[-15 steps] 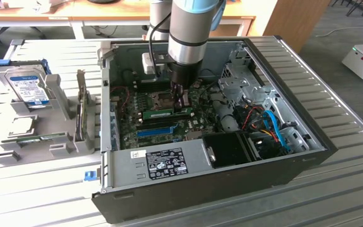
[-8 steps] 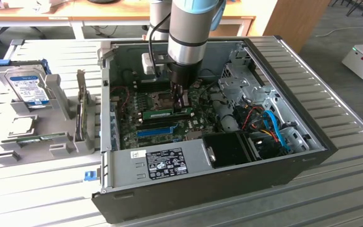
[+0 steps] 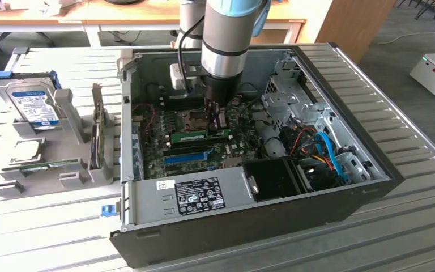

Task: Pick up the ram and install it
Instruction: 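Insert the ram into the slot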

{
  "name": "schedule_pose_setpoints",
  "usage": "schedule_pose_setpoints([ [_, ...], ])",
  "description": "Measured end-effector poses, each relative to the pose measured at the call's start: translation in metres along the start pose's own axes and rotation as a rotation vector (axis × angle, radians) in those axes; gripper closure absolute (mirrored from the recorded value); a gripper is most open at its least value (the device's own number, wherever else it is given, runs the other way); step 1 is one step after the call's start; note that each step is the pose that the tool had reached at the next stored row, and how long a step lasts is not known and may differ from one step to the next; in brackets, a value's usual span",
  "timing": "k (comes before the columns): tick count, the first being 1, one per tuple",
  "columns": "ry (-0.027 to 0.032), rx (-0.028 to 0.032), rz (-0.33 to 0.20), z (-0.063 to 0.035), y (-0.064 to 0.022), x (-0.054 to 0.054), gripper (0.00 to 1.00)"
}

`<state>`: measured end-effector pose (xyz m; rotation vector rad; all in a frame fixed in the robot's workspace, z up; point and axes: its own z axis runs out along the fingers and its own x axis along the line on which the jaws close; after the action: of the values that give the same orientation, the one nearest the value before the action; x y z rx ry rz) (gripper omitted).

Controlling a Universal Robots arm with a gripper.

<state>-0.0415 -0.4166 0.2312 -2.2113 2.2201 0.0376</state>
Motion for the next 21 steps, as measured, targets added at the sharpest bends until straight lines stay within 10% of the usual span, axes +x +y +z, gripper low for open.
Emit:
schedule_pose_setpoints([
  [21, -0.0003, -0.0001, 0.012, -0.0007, 0.0, 0.001, 0.88],
])
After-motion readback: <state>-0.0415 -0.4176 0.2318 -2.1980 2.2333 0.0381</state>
